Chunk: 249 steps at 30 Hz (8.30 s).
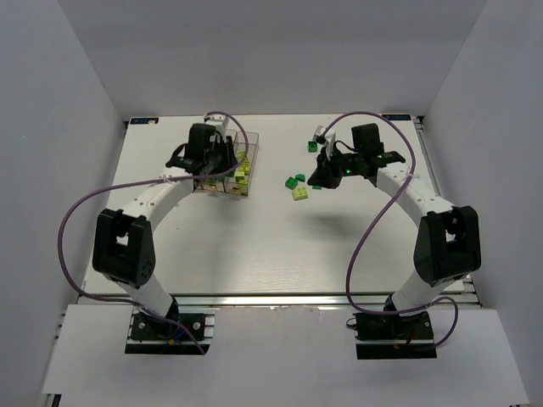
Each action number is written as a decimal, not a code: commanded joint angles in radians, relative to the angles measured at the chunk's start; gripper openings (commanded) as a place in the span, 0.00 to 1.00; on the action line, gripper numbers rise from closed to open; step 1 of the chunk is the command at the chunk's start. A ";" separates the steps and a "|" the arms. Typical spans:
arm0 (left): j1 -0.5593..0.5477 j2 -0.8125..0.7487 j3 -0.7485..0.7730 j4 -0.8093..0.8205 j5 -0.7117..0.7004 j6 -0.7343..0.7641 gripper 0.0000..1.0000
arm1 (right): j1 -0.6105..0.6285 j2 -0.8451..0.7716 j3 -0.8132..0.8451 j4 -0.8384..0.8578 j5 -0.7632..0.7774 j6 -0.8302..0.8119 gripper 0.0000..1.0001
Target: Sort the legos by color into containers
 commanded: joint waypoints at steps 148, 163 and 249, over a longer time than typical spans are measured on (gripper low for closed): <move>-0.065 0.328 0.441 -0.139 -0.197 -0.062 0.00 | -0.359 -0.148 -0.129 -0.111 -0.126 -0.032 0.30; -0.025 0.528 0.610 -0.171 -0.249 -0.080 0.53 | -0.357 -0.131 -0.125 -0.115 -0.132 -0.052 0.42; -0.024 -0.894 -0.496 -0.125 -0.329 -0.461 0.98 | 0.074 0.577 0.587 -0.201 0.884 0.496 0.63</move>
